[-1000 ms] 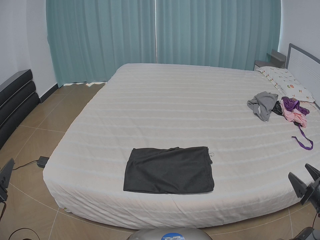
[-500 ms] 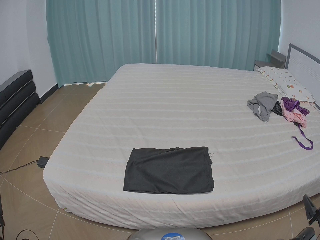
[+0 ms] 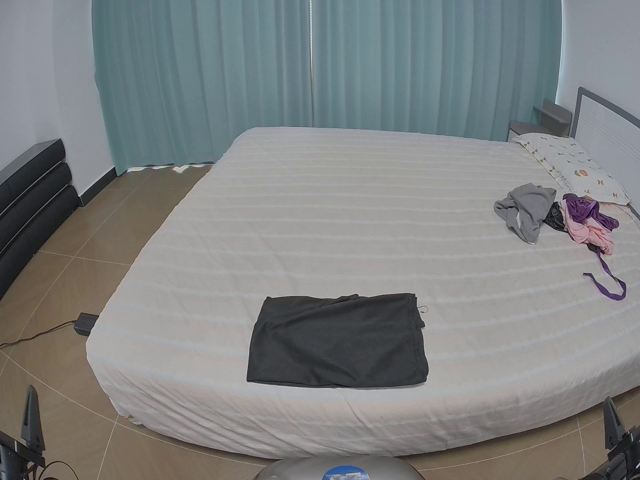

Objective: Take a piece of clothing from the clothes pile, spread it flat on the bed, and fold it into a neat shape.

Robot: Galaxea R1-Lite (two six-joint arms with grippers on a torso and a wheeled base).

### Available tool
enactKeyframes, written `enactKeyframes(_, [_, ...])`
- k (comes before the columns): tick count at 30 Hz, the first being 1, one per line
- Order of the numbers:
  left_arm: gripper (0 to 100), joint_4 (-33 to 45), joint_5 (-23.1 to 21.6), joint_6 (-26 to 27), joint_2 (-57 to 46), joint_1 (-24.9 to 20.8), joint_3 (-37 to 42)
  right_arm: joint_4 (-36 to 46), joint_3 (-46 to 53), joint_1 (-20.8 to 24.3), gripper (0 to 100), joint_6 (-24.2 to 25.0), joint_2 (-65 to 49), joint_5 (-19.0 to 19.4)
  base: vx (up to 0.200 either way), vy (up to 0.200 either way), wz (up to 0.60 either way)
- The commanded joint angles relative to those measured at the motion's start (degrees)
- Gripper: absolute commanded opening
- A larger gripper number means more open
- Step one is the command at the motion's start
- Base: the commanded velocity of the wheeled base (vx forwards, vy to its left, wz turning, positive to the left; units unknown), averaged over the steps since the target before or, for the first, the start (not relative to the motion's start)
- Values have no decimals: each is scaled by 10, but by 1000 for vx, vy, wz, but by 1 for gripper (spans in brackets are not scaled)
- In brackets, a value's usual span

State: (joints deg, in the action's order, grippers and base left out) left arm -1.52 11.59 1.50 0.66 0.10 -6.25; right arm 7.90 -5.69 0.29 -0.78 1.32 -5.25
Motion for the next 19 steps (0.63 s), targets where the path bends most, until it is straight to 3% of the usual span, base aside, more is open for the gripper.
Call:
enactKeyframes(1, [100, -27, -20, 37, -7, 1, 63, -81, 57, -4, 100, -1, -13, 47, 0, 0, 0])
enactKeyframes(10, [100, -14, -107, -3, -6, 1, 63, -82, 57, -3, 100, 4, -13, 49, 0, 0, 0])
enactKeyframes(11, [100, 19, -130, -11, -5, 0, 62, -82, 57, -3, 100, 2, -13, 49, 0, 0, 0])
enactKeyframes(19, [100, 17, -131, -8, -7, 1, 63, -82, 57, -3, 100, 3, -13, 49, 0, 0, 0])
